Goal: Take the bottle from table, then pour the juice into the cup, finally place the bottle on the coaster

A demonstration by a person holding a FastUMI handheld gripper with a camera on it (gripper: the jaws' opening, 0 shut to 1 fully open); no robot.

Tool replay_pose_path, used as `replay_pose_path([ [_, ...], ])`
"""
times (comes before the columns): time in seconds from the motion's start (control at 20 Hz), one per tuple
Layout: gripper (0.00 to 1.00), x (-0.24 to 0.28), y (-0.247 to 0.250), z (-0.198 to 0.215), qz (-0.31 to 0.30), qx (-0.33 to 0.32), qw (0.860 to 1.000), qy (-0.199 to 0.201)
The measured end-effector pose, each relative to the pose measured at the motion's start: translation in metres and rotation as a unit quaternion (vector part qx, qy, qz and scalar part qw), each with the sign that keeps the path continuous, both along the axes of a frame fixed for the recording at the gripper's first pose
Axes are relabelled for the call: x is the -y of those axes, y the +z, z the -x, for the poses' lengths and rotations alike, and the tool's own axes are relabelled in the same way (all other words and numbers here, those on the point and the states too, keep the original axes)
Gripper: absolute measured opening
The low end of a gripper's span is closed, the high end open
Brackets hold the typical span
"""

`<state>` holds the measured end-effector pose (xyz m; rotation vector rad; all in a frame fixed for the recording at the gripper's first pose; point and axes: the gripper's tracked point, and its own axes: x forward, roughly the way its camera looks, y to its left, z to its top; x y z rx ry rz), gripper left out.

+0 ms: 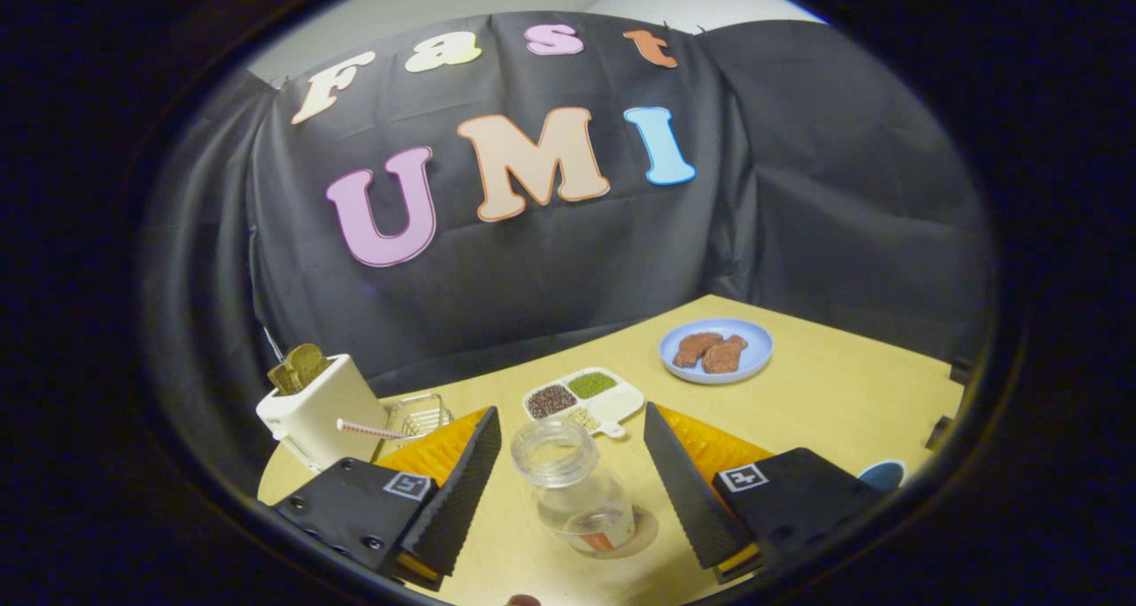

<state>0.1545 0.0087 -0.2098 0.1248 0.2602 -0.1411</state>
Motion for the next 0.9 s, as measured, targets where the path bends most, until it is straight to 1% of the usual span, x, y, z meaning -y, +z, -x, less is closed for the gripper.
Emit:
replay_pose_path([
  [0.2, 1.0, -0.005, 0.045, 0.007, 0.024, 0.031, 0.999, 0.014],
  [0.4, 1.0, -0.014, 0.099, 0.019, 0.02, 0.066, 0.997, 0.032],
  [0.6, 1.0, -0.016, 0.152, 0.032, 0.032, 0.097, 0.994, 0.046],
  [0.9, 1.0, -0.033, 0.222, 0.048, 0.043, 0.134, 0.986, 0.083],
])
